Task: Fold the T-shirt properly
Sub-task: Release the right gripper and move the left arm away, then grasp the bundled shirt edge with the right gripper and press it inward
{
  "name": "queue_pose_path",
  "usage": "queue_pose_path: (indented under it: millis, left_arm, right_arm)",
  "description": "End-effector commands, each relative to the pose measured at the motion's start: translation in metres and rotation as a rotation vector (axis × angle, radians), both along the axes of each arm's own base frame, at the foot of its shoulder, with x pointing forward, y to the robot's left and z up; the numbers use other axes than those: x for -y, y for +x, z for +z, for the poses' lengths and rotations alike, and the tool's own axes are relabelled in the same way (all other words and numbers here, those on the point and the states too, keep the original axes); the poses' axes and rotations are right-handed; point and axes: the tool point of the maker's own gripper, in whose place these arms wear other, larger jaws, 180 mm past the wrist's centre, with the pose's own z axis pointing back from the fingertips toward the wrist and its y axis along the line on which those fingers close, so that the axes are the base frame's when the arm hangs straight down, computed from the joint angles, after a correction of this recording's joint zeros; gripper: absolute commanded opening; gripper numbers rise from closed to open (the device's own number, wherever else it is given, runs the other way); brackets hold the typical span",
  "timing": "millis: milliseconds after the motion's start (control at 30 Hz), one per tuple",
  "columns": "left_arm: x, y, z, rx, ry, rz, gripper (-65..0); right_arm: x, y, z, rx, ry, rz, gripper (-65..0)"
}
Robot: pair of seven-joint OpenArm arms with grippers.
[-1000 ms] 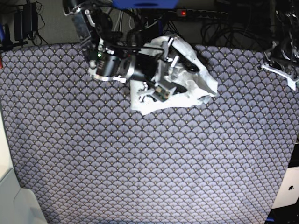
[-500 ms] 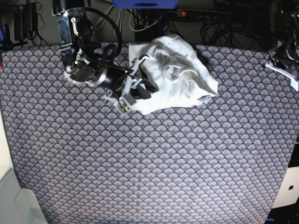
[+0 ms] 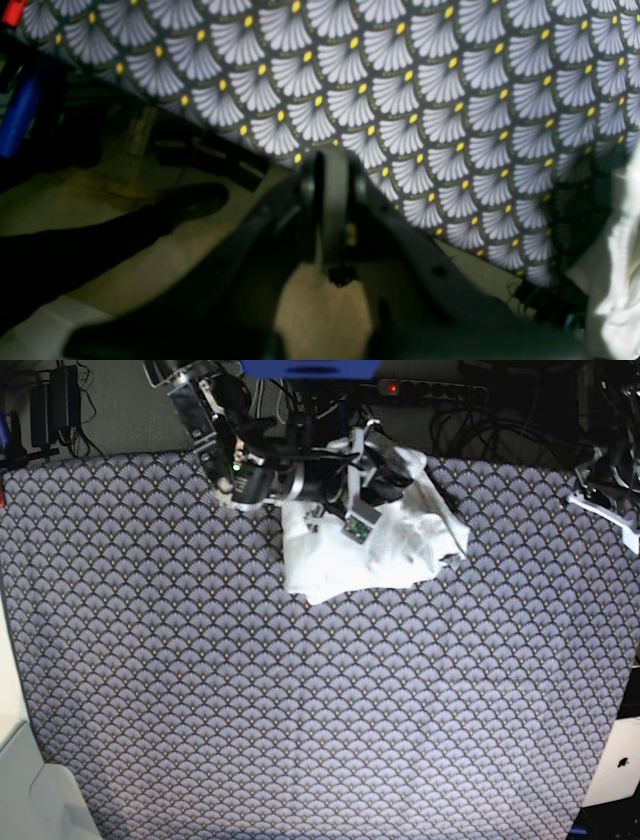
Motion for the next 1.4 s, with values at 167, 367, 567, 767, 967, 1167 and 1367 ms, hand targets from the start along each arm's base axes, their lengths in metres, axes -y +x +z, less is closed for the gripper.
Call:
queue_pose_path:
  millis: [167, 367, 567, 767, 967, 1167, 1367]
  left_arm:
    - [-0.005, 0.007, 0.009, 0.026, 0.026, -0.009, -64.9]
    - [-0.005, 0.008, 0.010, 0.030, 0.027, -0.011, -64.9]
    - [-0.005, 0.007, 0.010, 0.028, 0.026, -0.010, -64.9]
    - [-0.007, 0.006, 0.010, 0.027, 0.027, -0.005, -64.9]
    - [-0.006, 0.008, 0.010, 0.030, 0.026, -0.007, -64.9]
    - [-0.005, 0.017, 0.014, 0.054, 0.026, -0.008, -64.9]
    - [-0.005, 0.022, 0.017, 0.067, 0.025, -0.009, -64.9]
  right_arm:
    - [0.016, 0.017, 0.036, 0.160, 0.009, 0.027, -51.7]
    - [0.048, 0.055, 0.046, 0.221, -0.017, -0.088, -51.7]
    - [0.058, 0.072, 0.015, 0.150, -0.071, -0.107, -51.7]
    - [0.081, 0.083, -0.001, 0.135, -0.086, -0.149, -51.8]
    - [0.132, 0.102, -0.005, 0.136, -0.116, -0.298, -51.8]
    - [0.166, 0.100, -0.015, 0.128, -0.180, -0.332, -51.8]
    - [0.166, 0.089, -0.023, 0.101, -0.187, -0.326, -51.8]
